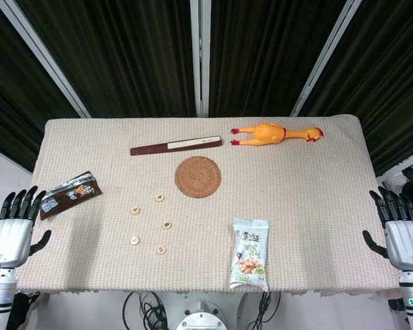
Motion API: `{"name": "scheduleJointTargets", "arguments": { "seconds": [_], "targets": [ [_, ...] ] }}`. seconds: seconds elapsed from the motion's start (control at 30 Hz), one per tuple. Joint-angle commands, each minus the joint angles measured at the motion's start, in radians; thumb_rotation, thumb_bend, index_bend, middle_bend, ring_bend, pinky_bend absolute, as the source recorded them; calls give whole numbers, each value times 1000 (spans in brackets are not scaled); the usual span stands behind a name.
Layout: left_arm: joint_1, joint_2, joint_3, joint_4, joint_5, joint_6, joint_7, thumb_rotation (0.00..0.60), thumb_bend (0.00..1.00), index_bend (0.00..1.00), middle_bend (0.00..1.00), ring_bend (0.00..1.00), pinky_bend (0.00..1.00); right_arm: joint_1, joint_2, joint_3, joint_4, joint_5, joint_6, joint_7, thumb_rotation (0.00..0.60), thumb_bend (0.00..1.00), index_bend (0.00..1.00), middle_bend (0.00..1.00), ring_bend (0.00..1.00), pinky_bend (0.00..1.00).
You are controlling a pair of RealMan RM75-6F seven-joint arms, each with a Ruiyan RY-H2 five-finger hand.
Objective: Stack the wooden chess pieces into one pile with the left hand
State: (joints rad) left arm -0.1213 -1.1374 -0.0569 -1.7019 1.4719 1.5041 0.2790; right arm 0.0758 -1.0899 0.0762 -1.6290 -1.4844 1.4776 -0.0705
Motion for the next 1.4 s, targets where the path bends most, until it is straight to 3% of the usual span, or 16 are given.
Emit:
{"name": "scheduleJointTargets", "arguments": {
  "seconds": [0.03, 0.47, 0.83, 1.4],
  "targets": [
    [0, 0, 0, -1, -2, -3, -2, 600, 262, 77, 0, 0, 0, -2, 2, 2, -6, 0, 6, -2, 600, 244, 0, 0, 0, 0],
    [-27, 1, 25, -53, 7, -78, 14, 600, 264, 82, 0, 0, 0, -8, 5, 6, -6, 4, 18, 12, 600, 245, 0, 0, 0, 0],
    [-67, -103, 130, -70, 58, -241, 99, 600, 264, 93, 9, 0, 0, -3, 15, 4, -2, 1, 4, 39, 600, 244, 0, 0, 0, 0],
    [-135, -259, 110, 67, 22, -355, 22, 600, 301, 190, 34, 0, 0, -24, 18, -1, -1, -29, 52, 87, 600, 244, 0, 0, 0, 0]
  ]
}}
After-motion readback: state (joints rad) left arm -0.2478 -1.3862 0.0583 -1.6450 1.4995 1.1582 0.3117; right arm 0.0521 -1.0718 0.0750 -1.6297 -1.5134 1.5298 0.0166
